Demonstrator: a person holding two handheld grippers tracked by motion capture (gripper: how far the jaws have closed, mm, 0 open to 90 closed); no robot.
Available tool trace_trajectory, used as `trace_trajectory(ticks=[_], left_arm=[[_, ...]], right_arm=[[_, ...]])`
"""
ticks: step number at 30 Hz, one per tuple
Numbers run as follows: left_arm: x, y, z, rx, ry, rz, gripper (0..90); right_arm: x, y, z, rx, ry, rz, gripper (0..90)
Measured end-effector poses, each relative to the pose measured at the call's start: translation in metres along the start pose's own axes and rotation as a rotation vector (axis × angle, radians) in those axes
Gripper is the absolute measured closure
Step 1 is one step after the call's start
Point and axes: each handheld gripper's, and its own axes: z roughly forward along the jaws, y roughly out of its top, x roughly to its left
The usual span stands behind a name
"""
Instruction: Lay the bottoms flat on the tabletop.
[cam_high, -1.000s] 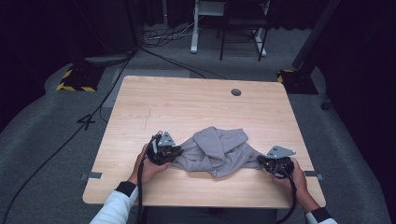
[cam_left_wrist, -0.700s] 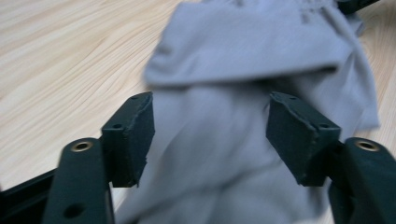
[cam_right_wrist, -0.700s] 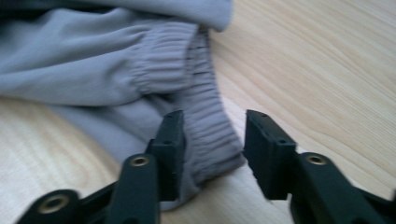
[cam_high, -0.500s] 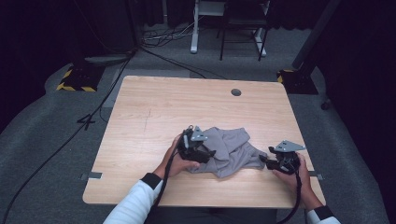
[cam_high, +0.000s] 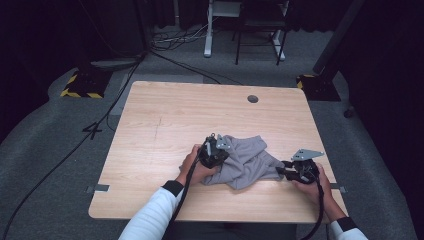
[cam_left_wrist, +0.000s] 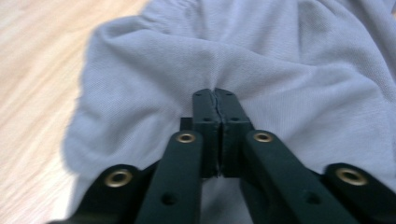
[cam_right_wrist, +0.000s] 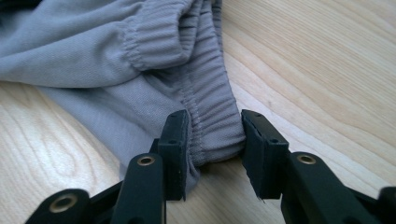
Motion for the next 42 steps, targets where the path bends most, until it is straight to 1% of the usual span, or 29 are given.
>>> trace_trajectory(ticks=[2,6,7,8,9,10,12,13,15,17,18,21,22,24,26,27,28,29,31,32,33,34,35,37,38,39,40,41,42], left_arm=[[0.009,-0.005,-0.010,-0.011,0.033,-0.009,89.2],[0.029,-0.019,-0.033,-0.026,0.091,-0.050,89.4],[0.034,-0.023,-0.037,-0.029,0.099,-0.060,89.4],[0.040,-0.028,-0.044,-0.031,0.113,-0.075,89.4],[0.047,-0.035,-0.052,-0.030,0.143,-0.090,89.4],[0.053,-0.042,-0.058,-0.027,0.158,-0.104,89.5],[0.065,-0.059,-0.071,-0.026,0.186,-0.145,89.4],[0.071,-0.065,-0.076,-0.026,0.190,-0.159,89.4],[0.081,-0.084,-0.089,-0.025,0.214,-0.209,89.4],[0.092,-0.104,-0.102,-0.001,0.245,-0.234,89.4],[0.094,-0.110,-0.106,0.002,0.258,-0.246,89.4],[0.105,-0.136,-0.125,-0.001,0.277,-0.319,89.4],[0.106,-0.142,-0.129,-0.007,0.287,-0.335,89.4],[0.107,-0.157,-0.139,-0.002,0.319,-0.353,89.3],[0.106,-0.167,-0.145,-0.003,0.326,-0.365,89.1],[0.105,-0.172,-0.150,0.003,0.341,-0.372,89.1],[0.103,-0.175,-0.153,0.002,0.347,-0.375,89.1],[0.102,-0.177,-0.158,0.005,0.355,-0.363,89.0],[0.097,-0.180,-0.167,0.012,0.379,-0.369,89.5],[0.096,-0.183,-0.171,0.004,0.368,-0.378,88.9],[0.094,-0.185,-0.174,-0.005,0.343,-0.389,85.8],[0.092,-0.186,-0.175,-0.009,0.340,-0.376,82.8],[0.086,-0.185,-0.176,-0.021,0.323,-0.356,79.3],[0.077,-0.177,-0.173,-0.046,0.277,-0.330,63.1],[0.072,-0.172,-0.172,-0.054,0.262,-0.297,60.5],[0.064,-0.162,-0.167,-0.077,0.214,-0.244,57.9],[0.056,-0.152,-0.162,-0.085,0.194,-0.202,51.7],[0.050,-0.144,-0.157,-0.079,0.196,-0.173,44.0],[0.042,-0.135,-0.149,-0.070,0.185,-0.133,38.8]], right_arm=[[0.000,0.000,-0.002,0.004,-0.026,-0.003,62.7],[-0.004,-0.001,-0.006,0.012,-0.110,0.008,63.4],[-0.006,-0.002,-0.007,0.018,-0.138,0.026,63.4],[-0.008,-0.003,-0.009,0.018,-0.149,0.038,63.4],[-0.011,-0.004,-0.010,0.016,-0.166,0.066,63.5],[-0.014,-0.005,-0.012,0.021,-0.189,0.082,63.6],[-0.019,-0.007,-0.014,0.027,-0.227,0.109,63.9],[-0.022,-0.009,-0.015,0.032,-0.239,0.124,63.9],[-0.026,-0.011,-0.017,0.036,-0.256,0.148,64.0],[-0.029,-0.012,-0.019,0.045,-0.287,0.163,64.1],[-0.031,-0.013,-0.021,0.047,-0.302,0.182,64.2],[-0.035,-0.015,-0.023,0.052,-0.332,0.209,64.2],[-0.038,-0.016,-0.025,0.056,-0.343,0.221,64.2],[-0.041,-0.018,-0.026,0.056,-0.356,0.248,64.1],[-0.044,-0.019,-0.027,0.060,-0.376,0.260,64.0],[-0.045,-0.020,-0.027,0.065,-0.383,0.262,63.9],[-0.045,-0.020,-0.028,0.066,-0.393,0.265,63.9],[-0.046,-0.021,-0.028,0.068,-0.401,0.272,63.8],[-0.047,-0.021,-0.029,0.071,-0.413,0.271,63.4],[-0.048,-0.022,-0.030,0.069,-0.420,0.279,62.7],[-0.050,-0.023,-0.030,0.069,-0.432,0.287,62.0],[-0.051,-0.024,-0.031,0.065,-0.437,0.296,61.2],[-0.052,-0.024,-0.032,0.051,-0.430,0.301,59.6],[-0.054,-0.024,-0.035,0.026,-0.432,0.317,54.7],[-0.054,-0.024,-0.037,0.005,-0.414,0.324,53.9],[-0.054,-0.023,-0.038,-0.011,-0.391,0.327,53.6],[-0.053,-0.022,-0.039,-0.019,-0.393,0.321,52.6],[-0.052,-0.021,-0.039,-0.021,-0.388,0.307,51.4],[-0.051,-0.020,-0.039,-0.024,-0.376,0.301,51.4]])
